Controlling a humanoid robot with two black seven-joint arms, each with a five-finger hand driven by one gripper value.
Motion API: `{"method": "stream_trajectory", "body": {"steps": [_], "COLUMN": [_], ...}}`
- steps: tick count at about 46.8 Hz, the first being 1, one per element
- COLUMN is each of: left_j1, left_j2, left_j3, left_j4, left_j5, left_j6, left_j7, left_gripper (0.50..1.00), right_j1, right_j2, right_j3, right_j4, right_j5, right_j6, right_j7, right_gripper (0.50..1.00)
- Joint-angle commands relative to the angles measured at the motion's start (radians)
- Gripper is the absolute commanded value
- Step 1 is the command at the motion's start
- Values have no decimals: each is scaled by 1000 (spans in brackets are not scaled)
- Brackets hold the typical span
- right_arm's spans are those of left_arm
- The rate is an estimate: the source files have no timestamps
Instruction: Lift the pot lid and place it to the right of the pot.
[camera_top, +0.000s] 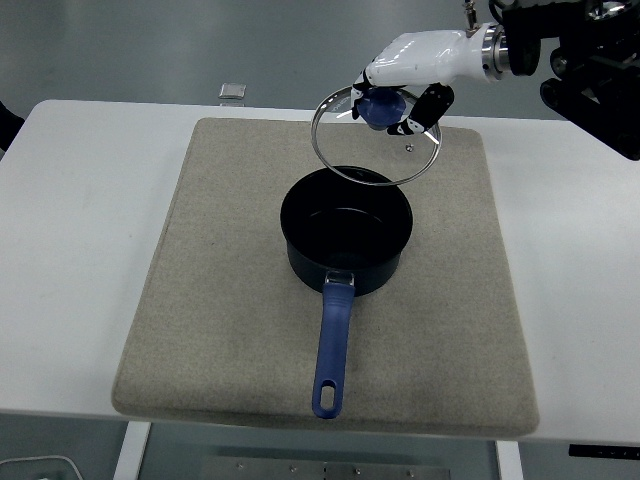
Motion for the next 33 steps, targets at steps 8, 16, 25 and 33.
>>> {"method": "stream_trajectory", "body": {"steps": [8, 16, 25, 33], "left_j1": [0, 0, 0, 0], "left_j2": [0, 0, 0, 0], "left_j3": [0, 0, 0, 0], "left_j4": [0, 0, 0, 0], "left_j5": [0, 0, 1, 0], "left_j6": [0, 0, 0, 0], "left_j7": [0, 0, 0, 0], "left_gripper": [1000, 1000, 1000, 1000], "right_j1": [-8, -17, -37, -54], "right_j2": [1, 1, 1, -2], "right_j3": [-7, -13, -16, -13], "right_j4": [-52, -75, -116, -142], "right_j5": [0, 0, 0, -2], "right_j6": [-1, -3, -3, -4], "right_j7": [0, 0, 0, 0], "right_gripper": [500, 500, 500, 500]}}
